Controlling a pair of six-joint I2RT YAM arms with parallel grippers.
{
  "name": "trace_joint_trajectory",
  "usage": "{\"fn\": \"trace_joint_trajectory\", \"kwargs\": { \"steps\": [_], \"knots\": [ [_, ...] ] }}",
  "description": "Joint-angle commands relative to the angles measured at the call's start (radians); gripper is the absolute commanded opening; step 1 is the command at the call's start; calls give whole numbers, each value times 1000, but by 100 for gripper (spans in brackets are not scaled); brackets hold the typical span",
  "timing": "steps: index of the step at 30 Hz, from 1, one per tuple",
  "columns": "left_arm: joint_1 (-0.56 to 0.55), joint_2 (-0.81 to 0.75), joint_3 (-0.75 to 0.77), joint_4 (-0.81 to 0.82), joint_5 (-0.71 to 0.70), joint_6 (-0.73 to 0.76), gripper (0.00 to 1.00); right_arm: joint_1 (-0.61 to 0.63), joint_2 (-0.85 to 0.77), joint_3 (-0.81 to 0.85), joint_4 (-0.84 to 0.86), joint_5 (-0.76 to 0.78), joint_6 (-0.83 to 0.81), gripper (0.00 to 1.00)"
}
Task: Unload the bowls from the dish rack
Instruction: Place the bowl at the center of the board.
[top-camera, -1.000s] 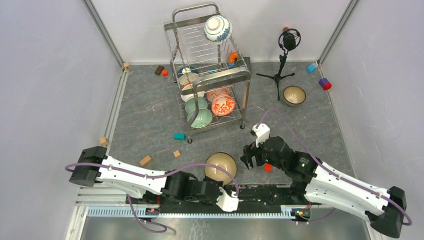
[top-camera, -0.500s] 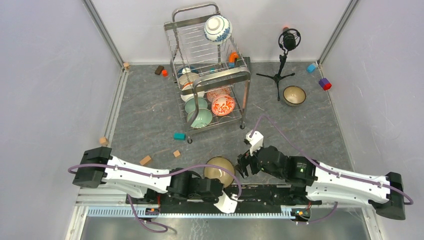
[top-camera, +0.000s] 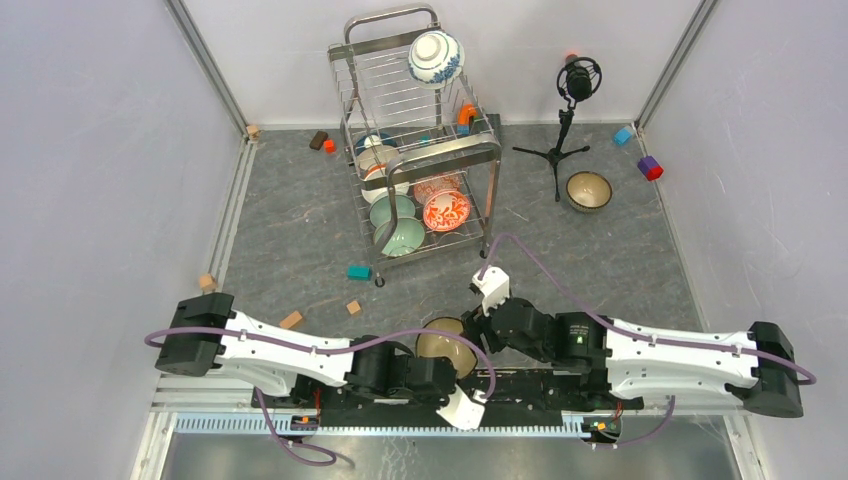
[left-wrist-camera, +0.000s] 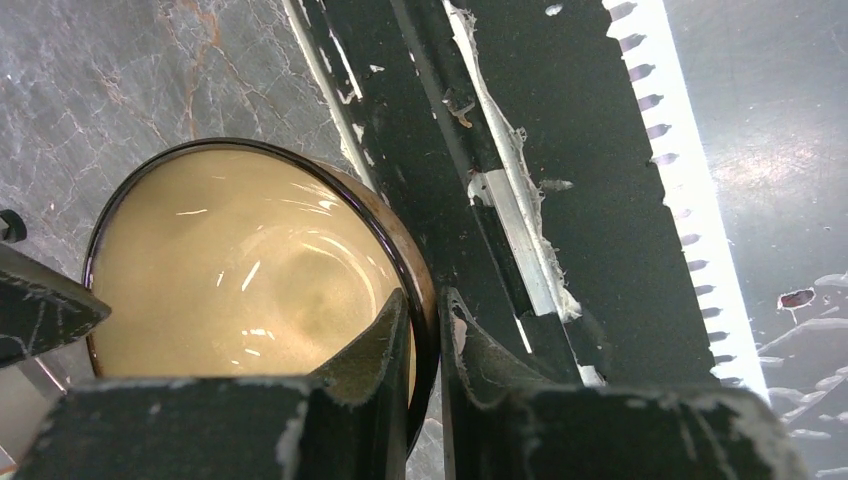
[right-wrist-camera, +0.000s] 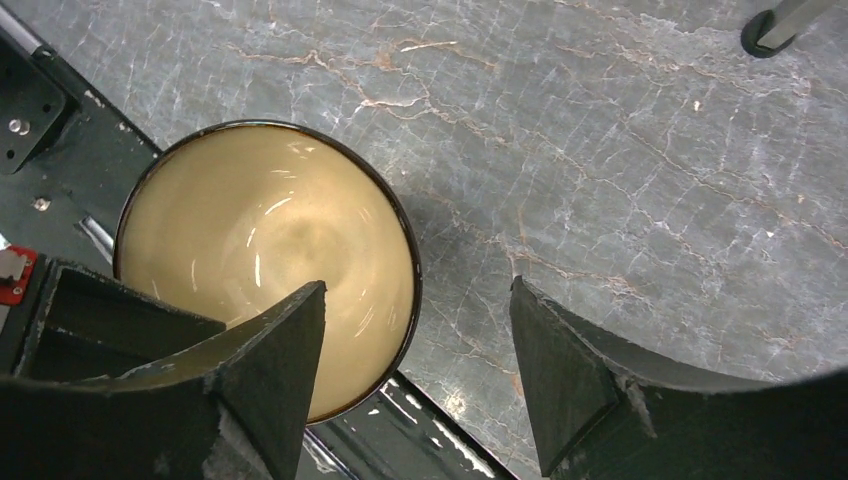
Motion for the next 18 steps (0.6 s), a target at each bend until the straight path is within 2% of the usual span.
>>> {"fn": "trace_joint_trajectory", "kwargs": {
  "steps": [1,18],
  "knots": [
    [3,-2,67,58,-19,51,2,5,16,41,19,72,15,71],
    [3,-45,69,76,-7,11,2,5,131,20,42,56,7,42]
  ]
}}
